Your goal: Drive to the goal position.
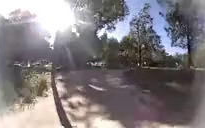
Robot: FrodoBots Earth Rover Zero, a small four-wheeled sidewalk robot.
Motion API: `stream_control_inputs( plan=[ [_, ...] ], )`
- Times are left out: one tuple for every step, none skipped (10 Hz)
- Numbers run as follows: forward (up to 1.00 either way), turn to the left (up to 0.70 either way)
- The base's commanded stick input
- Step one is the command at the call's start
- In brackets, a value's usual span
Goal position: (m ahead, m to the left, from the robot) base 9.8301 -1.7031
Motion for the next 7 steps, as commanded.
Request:
stream_control_inputs(
  plan=[
    [0.85, 0.00],
    [0.85, 0.00],
    [0.85, 0.00],
    [0.85, 0.00],
    [0.85, 0.00],
    [0.85, 0.00],
    [0.85, 0.00]
  ],
)
